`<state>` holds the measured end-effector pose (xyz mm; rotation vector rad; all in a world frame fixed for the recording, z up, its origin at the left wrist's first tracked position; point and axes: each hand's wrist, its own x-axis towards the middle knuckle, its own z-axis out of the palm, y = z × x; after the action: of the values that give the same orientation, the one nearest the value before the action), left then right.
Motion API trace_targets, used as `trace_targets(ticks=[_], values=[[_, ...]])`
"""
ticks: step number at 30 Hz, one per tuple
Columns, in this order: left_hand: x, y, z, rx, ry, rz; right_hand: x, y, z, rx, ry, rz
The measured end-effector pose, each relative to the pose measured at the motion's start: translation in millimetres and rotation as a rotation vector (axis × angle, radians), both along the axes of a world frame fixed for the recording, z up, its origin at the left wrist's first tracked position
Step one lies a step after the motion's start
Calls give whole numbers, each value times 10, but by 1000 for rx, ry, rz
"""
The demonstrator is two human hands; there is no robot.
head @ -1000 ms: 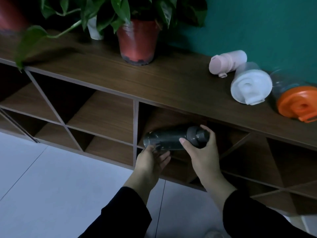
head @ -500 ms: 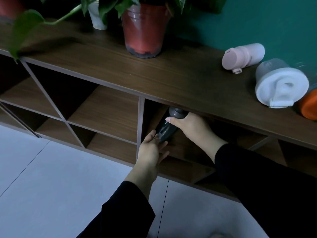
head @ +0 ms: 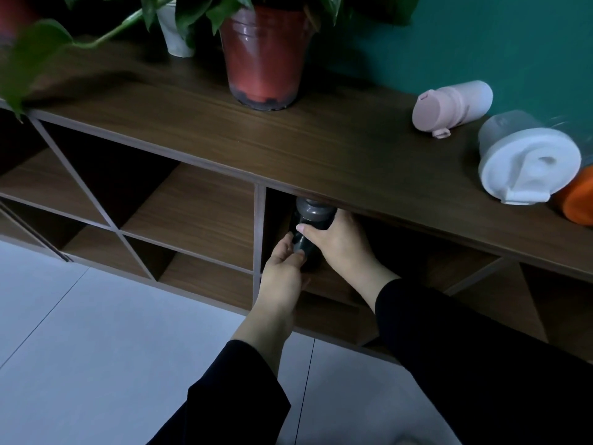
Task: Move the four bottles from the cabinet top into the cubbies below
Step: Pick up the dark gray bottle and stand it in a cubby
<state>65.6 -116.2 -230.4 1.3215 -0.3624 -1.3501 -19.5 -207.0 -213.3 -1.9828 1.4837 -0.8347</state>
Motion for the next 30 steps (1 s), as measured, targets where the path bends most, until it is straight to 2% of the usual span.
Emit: trace_targets(ticks=[5, 10, 22, 25, 30], values=[[4, -7, -33, 11, -34, -26, -20, 62, -139, 96, -93, -47], [8, -3, -34, 19, -53, -32, -92, 65, -199, 170, -57, -28], [-20, 56, 123, 18, -67, 10, -274, 241, -66, 206, 101, -28], [-61, 93, 188, 66, -115, 69, -496, 513, -1, 69, 207, -86], [-148, 200, 326, 141, -241, 75, -983, 1142, 238, -187, 157, 90]])
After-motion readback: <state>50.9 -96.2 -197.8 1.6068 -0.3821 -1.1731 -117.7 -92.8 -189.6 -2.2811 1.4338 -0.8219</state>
